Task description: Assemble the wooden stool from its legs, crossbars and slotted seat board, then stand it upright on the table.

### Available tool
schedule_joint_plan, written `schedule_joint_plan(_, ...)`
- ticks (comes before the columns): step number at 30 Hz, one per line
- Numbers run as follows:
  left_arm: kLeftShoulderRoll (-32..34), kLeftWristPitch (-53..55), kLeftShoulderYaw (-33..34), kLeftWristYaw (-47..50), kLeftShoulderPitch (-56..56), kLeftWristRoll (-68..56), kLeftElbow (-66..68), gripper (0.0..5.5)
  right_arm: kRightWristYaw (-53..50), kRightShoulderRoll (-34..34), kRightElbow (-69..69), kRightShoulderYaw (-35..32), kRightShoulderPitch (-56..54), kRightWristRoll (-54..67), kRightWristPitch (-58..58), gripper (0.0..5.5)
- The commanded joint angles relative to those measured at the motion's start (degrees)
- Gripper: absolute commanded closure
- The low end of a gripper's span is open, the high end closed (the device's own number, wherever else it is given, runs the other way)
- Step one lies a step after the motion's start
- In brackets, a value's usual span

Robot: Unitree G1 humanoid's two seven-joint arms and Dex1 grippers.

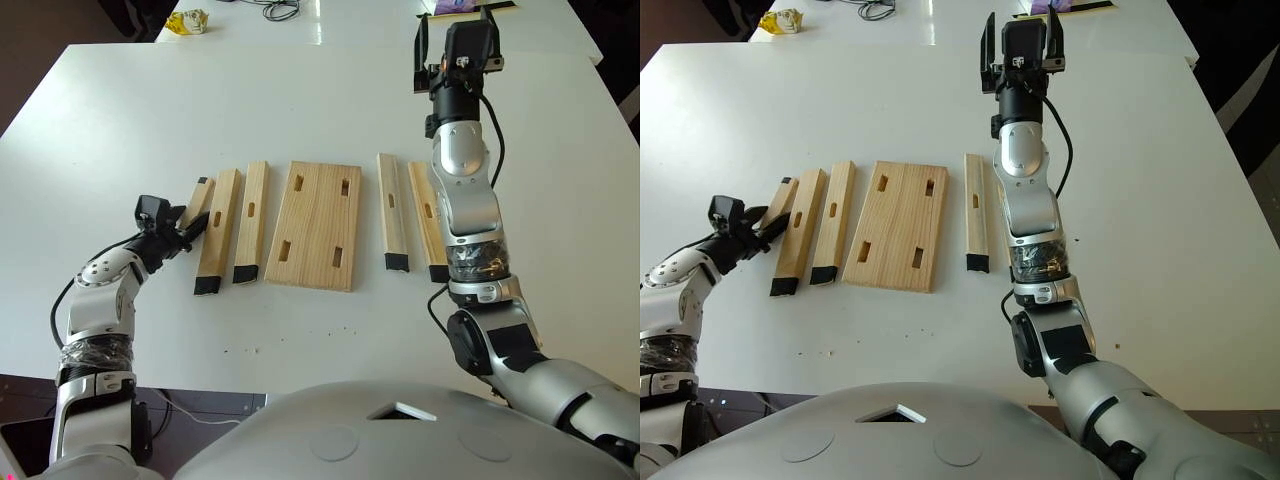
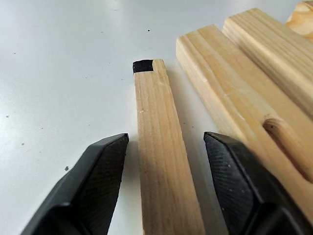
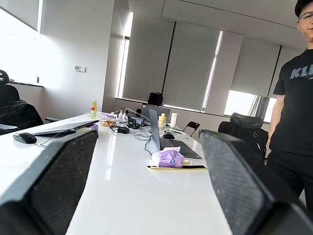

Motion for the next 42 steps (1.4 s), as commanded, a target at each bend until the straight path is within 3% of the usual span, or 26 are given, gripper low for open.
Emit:
schedule_joint_plan(1, 0.6, 4.5, 0.1, 1.9, 5.3, 1.1, -3.4, 3.42, -0.3, -0.2, -1.0, -0.3, 1.1, -0.3, 0.5, 1.71)
schedule_joint_plan(6, 0.8, 8.1, -0.1, 2.2, 9.0, 0.6, -10.1, 4.2, -0.7, 0.0, -1.9, -0.3, 2.1, -0.4, 0.9, 1.71)
schedule_joint_plan(13, 1.0, 8.2, -1.2, 3.0, 6.1, 2.0, -7.3, 4.2, -1.0, 0.0, -2.0, -0.4, 2.0, -0.4, 1.0, 1.71)
schedule_joint_plan(21, 1.5, 10.8, 8.0, 4.8, -4.2, -7.4, -13.6, 4.2, 2.3, -2.7, -0.9, -1.3, 0.3, 1.3, 0.0, 1.71)
schedule_joint_plan(25, -2.1, 12.6, 11.9, 5.7, -14.2, -19.1, -23.4, 4.2, 17.9, -3.9, 2.9, -4.0, -3.5, 14.5, 5.1, 1.71)
schedule_joint_plan(30, -7.4, 12.8, 8.6, -1.4, -17.1, -32.8, -32.4, 4.2, 38.6, -7.6, -0.1, -7.5, -4.1, 32.6, 14.1, 1.71)
schedule_joint_plan(42, -15.3, 10.9, 1.1, -6.2, -17.5, -37.6, -31.9, 4.2, 66.5, -17.3, -2.1, -7.0, -6.8, 50.4, 28.9, 1.71)
